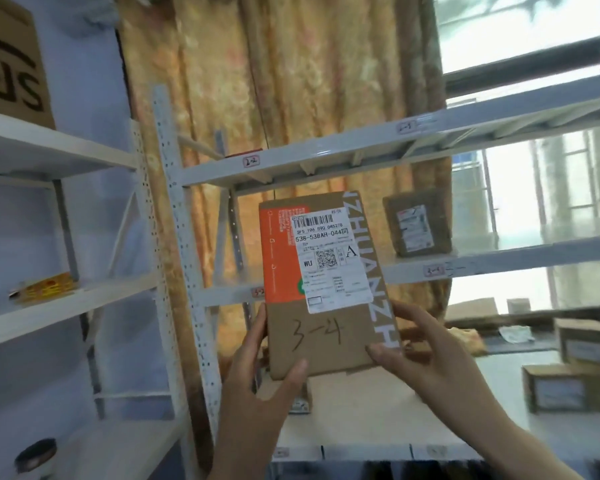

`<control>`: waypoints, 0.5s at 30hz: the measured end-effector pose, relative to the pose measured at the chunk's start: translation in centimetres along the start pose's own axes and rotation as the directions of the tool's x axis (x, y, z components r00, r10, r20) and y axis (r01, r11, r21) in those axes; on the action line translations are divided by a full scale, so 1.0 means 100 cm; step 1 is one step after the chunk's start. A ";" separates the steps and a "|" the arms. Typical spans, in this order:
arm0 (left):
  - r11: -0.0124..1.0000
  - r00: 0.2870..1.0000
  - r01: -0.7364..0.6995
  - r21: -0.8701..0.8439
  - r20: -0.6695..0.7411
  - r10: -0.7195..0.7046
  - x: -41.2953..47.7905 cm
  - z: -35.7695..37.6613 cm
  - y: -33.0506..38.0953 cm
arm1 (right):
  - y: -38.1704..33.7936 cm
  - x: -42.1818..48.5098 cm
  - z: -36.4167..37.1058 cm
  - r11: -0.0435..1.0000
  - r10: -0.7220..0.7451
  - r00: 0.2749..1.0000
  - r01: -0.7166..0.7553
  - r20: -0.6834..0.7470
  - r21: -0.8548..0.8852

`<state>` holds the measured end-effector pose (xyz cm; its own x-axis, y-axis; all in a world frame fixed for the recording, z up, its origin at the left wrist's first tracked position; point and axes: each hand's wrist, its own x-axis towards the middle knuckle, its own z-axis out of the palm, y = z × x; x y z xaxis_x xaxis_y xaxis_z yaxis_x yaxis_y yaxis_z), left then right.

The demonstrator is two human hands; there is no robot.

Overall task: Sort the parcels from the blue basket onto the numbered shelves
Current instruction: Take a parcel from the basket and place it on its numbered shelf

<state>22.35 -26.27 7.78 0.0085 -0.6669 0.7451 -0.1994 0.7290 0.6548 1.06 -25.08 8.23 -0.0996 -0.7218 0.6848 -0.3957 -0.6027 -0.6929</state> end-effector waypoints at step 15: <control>0.988 0.989 -0.103 -0.119 0.091 0.114 -0.001 0.181 0.058 | 0.019 -0.023 -0.191 0.998 0.017 0.980 -0.029 -0.201 -0.056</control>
<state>3.49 -24.78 9.24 -0.1031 -0.5907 0.8003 -0.0811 0.8069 0.5851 -16.91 -18.07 9.62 -0.2875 -0.6494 0.7040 -0.4428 -0.5617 -0.6989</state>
